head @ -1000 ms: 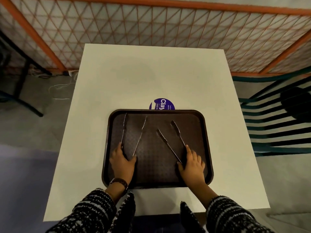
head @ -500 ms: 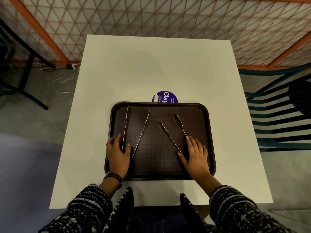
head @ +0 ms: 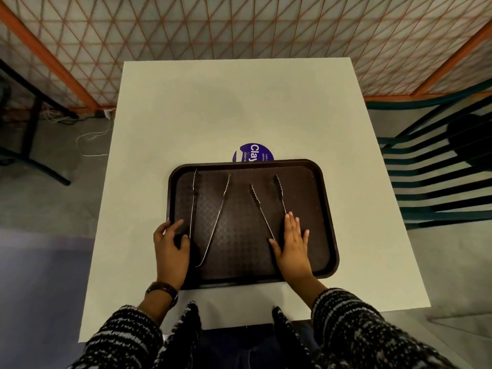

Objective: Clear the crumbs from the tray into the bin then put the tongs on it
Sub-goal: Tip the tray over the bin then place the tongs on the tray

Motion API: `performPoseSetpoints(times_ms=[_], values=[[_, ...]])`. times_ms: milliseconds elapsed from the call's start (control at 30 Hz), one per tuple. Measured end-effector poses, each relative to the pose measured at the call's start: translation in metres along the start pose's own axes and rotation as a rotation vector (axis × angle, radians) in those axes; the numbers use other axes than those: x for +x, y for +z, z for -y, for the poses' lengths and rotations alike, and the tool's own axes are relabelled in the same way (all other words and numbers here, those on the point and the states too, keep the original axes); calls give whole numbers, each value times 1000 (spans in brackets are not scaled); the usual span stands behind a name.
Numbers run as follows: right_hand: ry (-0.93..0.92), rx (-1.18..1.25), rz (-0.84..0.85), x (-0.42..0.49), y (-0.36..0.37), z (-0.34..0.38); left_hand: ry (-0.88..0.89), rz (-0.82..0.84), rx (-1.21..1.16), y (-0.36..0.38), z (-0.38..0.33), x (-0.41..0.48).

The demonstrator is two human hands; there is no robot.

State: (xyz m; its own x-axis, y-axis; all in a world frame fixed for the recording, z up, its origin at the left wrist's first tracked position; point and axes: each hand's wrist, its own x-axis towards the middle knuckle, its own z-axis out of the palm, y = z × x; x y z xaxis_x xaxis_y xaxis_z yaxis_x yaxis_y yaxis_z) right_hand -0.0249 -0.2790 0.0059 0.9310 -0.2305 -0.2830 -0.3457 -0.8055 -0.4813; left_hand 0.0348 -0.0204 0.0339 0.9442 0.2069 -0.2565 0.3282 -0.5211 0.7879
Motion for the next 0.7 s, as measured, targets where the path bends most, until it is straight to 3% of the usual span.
performPoseSetpoints(times_ms=[367, 700], values=[[156, 131, -28, 7, 13, 22, 2, 23, -43, 3, -5, 2], [172, 131, -28, 8, 8, 24, 1, 39, -37, 3, -2, -4]])
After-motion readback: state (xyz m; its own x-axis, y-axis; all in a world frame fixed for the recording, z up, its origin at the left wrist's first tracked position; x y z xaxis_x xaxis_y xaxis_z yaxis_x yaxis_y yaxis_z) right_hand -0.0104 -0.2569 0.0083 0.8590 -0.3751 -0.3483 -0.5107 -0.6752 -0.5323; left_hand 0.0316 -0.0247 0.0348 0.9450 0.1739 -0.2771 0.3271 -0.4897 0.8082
